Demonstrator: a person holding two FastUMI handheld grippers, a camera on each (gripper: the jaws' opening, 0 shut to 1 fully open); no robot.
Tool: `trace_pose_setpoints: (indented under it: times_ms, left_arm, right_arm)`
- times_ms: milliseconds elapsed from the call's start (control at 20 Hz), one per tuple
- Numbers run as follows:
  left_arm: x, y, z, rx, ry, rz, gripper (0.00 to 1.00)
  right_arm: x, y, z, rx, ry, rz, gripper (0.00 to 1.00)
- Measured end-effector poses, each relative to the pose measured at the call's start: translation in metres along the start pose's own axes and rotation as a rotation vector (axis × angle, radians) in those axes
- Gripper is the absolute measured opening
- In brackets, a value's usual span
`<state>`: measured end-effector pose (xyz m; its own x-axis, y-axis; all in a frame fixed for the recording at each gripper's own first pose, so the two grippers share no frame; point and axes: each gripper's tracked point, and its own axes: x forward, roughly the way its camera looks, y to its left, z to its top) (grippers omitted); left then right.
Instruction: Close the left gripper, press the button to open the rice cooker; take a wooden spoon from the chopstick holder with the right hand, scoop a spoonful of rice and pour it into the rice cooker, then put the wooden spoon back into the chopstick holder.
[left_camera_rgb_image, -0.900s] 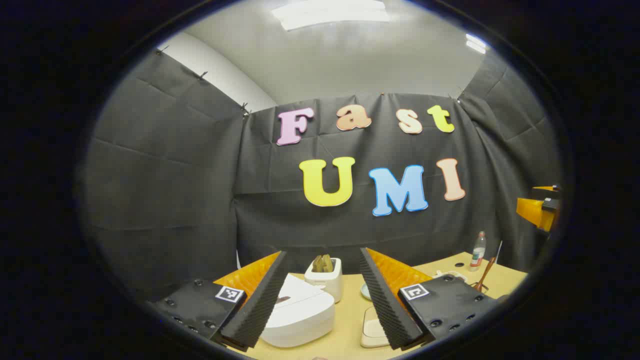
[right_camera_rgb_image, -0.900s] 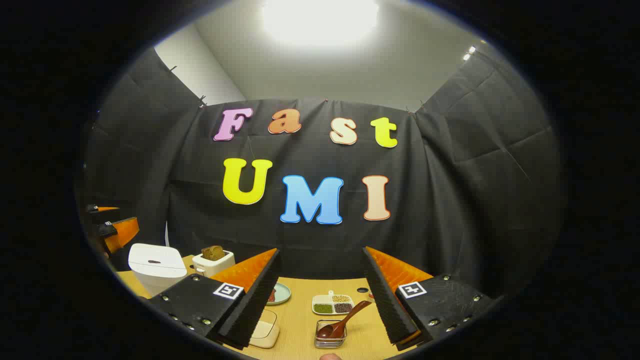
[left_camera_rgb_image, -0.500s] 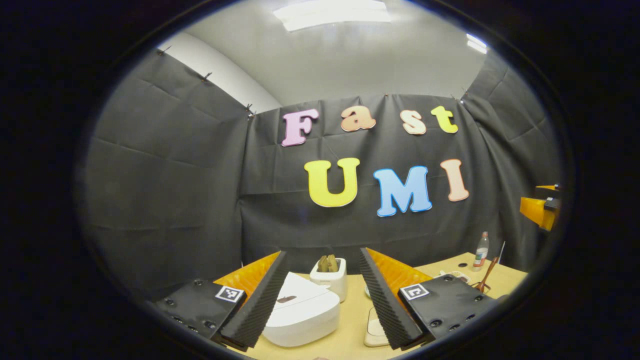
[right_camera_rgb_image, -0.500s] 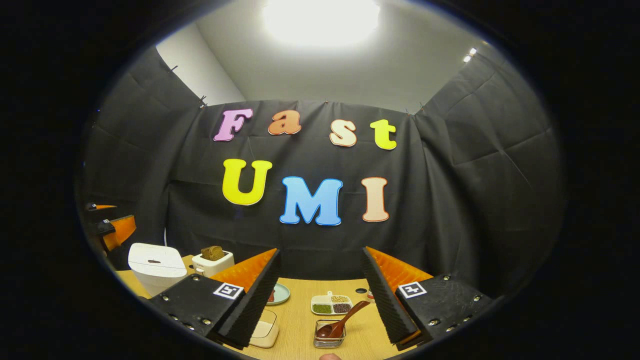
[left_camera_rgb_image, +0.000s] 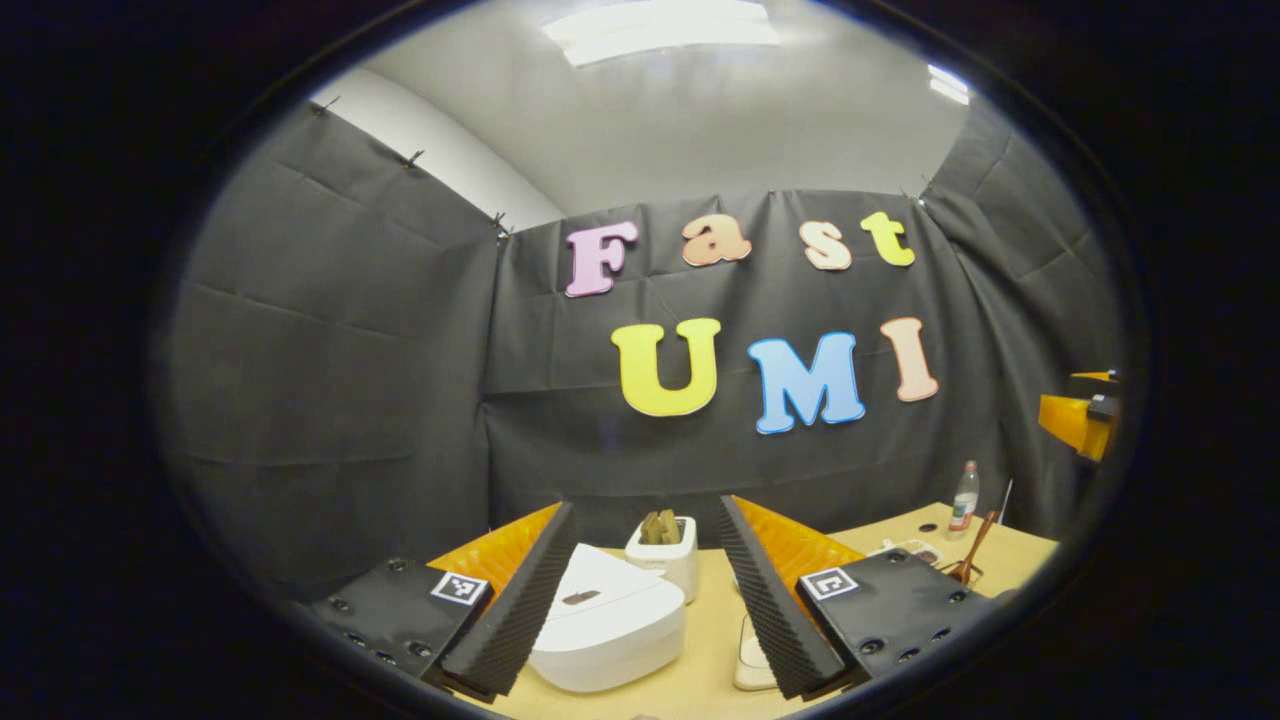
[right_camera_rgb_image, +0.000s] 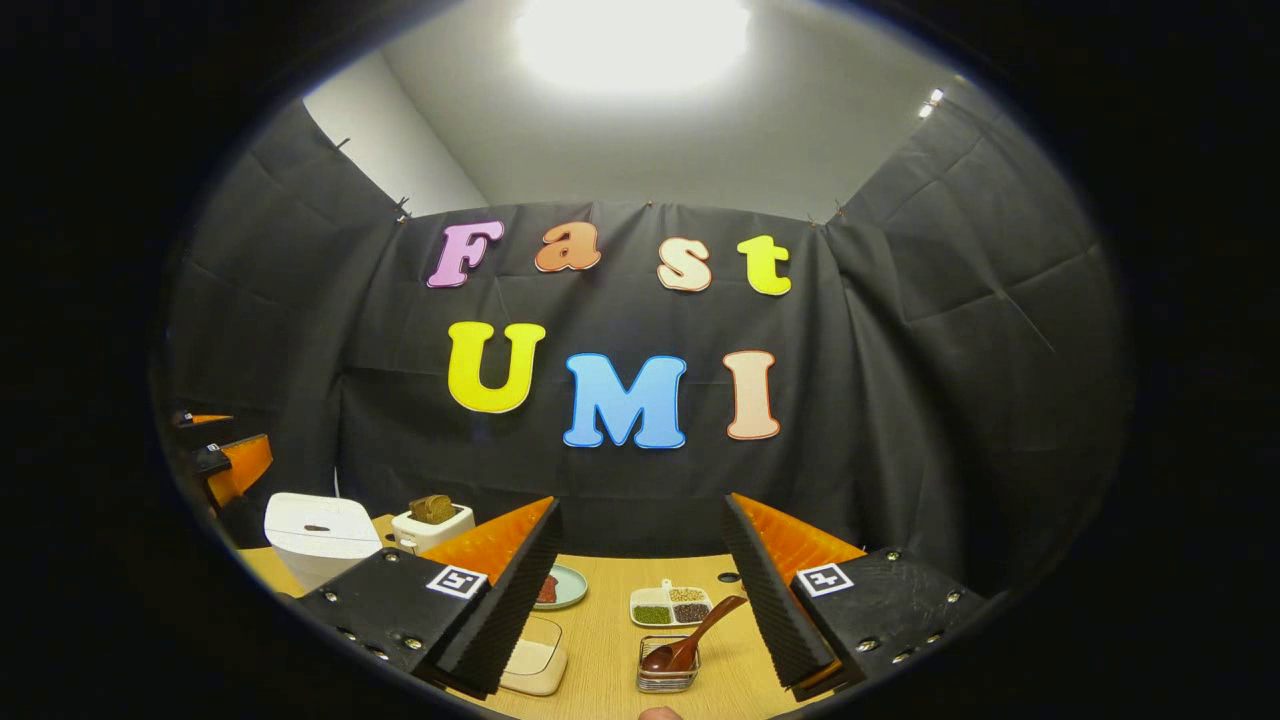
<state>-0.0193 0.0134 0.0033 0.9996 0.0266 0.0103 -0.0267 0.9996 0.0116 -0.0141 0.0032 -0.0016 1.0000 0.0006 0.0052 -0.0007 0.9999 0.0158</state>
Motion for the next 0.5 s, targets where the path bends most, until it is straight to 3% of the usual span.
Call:
trace_pose_setpoints:
  times_ms: [150, 350, 400, 500]
  left_arm:
    - [-0.0006, -0.0042, 0.0009, -0.007, 0.002, -0.019, 0.98]
    - [0.0004, -0.0008, 0.0012, -0.021, 0.003, -0.017, 0.92]
    - [0.0015, -0.0007, 0.0014, -0.026, 0.006, -0.020, 0.83]
    - [0.0022, 0.0008, 0.0003, -0.027, 0.012, -0.022, 0.80]
  right_arm:
    - [-0.0010, -0.0021, -0.0016, 0.013, 0.006, 0.000, 0.96]
    - [-0.0023, -0.0056, -0.0006, 0.013, 0.005, -0.003, 0.96]
    - [-0.0027, -0.0061, -0.0006, 0.013, 0.005, -0.004, 0.96]
    - [-0.0031, -0.0050, -0.0029, 0.013, 0.009, -0.003, 0.96]
